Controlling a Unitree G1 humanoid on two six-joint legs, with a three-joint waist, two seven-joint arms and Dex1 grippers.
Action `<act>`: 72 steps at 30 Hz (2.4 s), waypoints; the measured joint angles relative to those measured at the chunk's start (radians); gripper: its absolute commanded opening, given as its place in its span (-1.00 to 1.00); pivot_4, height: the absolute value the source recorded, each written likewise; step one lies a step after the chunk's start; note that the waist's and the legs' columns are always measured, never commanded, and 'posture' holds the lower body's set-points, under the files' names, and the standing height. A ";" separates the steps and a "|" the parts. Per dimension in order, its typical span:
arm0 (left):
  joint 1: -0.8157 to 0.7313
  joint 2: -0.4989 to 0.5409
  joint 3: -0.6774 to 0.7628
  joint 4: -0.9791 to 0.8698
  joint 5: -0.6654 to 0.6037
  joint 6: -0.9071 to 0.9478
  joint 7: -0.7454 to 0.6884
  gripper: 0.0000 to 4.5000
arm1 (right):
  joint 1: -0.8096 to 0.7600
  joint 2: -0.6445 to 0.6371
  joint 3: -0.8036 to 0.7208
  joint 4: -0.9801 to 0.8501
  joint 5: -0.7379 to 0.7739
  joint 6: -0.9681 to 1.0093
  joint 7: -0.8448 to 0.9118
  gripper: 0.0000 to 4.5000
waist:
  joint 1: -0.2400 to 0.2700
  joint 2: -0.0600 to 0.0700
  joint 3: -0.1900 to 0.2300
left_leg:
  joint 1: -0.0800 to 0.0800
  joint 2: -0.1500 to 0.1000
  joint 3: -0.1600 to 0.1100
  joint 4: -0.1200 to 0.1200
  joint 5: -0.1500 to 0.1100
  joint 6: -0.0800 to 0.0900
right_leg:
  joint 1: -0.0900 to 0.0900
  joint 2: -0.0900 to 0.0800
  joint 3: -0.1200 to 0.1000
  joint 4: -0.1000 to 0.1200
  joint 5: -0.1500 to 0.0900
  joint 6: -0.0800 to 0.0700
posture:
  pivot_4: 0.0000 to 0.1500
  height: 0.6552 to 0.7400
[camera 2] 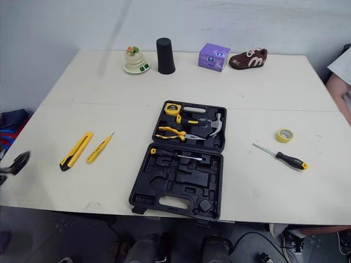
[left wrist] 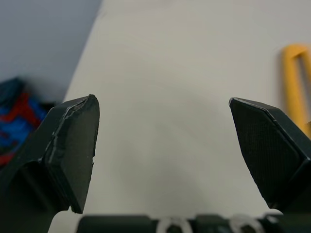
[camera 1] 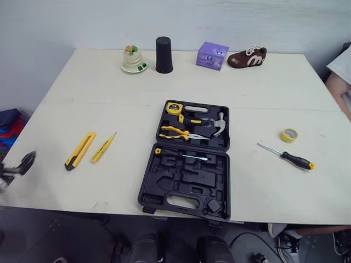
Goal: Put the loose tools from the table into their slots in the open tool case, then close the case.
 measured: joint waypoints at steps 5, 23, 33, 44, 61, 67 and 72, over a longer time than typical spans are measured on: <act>-0.013 -0.036 -0.116 -0.228 -0.073 0.081 -0.071 0.99 | -0.039 -0.103 0.111 -0.176 0.005 0.203 0.039 1.00 | 0.000 0.000 0.001 | -0.002 0.000 0.004 0.000 0.002 -0.003 | -0.002 0.001 0.001 0.000 0.000 0.000 | 1.00 1.00; -0.201 0.020 -0.472 -0.785 -0.526 0.601 -0.296 0.99 | -0.854 -0.419 0.730 0.487 -0.335 0.209 0.628 1.00 | -0.005 0.001 0.006 | -0.002 0.004 0.011 0.010 0.005 0.003 | -0.001 0.016 0.004 0.001 0.002 0.001 | 1.00 1.00; -0.241 0.015 -0.535 -0.868 -0.541 0.602 -0.354 0.99 | -1.066 -0.370 0.846 0.800 -0.495 0.124 0.680 1.00 | -0.002 0.003 0.007 | -0.004 0.005 0.009 0.012 0.004 0.001 | -0.002 0.019 0.009 -0.001 0.000 -0.002 | 1.00 1.00; -0.251 0.032 -0.550 -0.863 -0.512 0.583 -0.387 1.00 | -1.072 -0.365 0.819 0.877 -0.517 0.035 0.679 -0.48 | -0.004 0.003 0.007 | -0.004 0.006 0.007 0.019 0.001 0.000 | 0.002 0.019 0.009 0.000 0.000 -0.002 | 1.00 1.00; -0.137 0.061 -0.477 -0.735 -0.337 0.380 -0.445 1.00 | -0.771 -0.273 0.770 -0.253 -0.149 0.542 0.729 -0.61 | -0.019 0.009 0.012 | -0.007 0.008 0.006 0.018 0.000 0.000 | -0.002 0.018 0.008 0.002 0.000 -0.002 | 1.00 1.00; -0.028 0.092 -0.443 -0.706 -0.271 0.322 -0.477 1.00 | -0.853 -0.332 0.909 -0.608 -0.058 0.945 0.646 -0.61 | -0.021 0.009 0.012 | -0.019 0.008 0.006 0.019 -0.001 0.000 | -0.018 0.015 0.010 0.008 0.000 -0.002 | 1.00 1.00; 0.059 0.069 -0.374 -0.703 -0.252 0.309 -0.433 1.00 | -1.017 -0.320 1.071 -0.802 -0.057 1.234 0.521 -0.61 | -0.022 0.008 0.012 | -0.019 0.010 0.005 0.019 -0.002 -0.001 | -0.019 0.015 0.009 0.008 -0.001 -0.004 | 1.00 1.00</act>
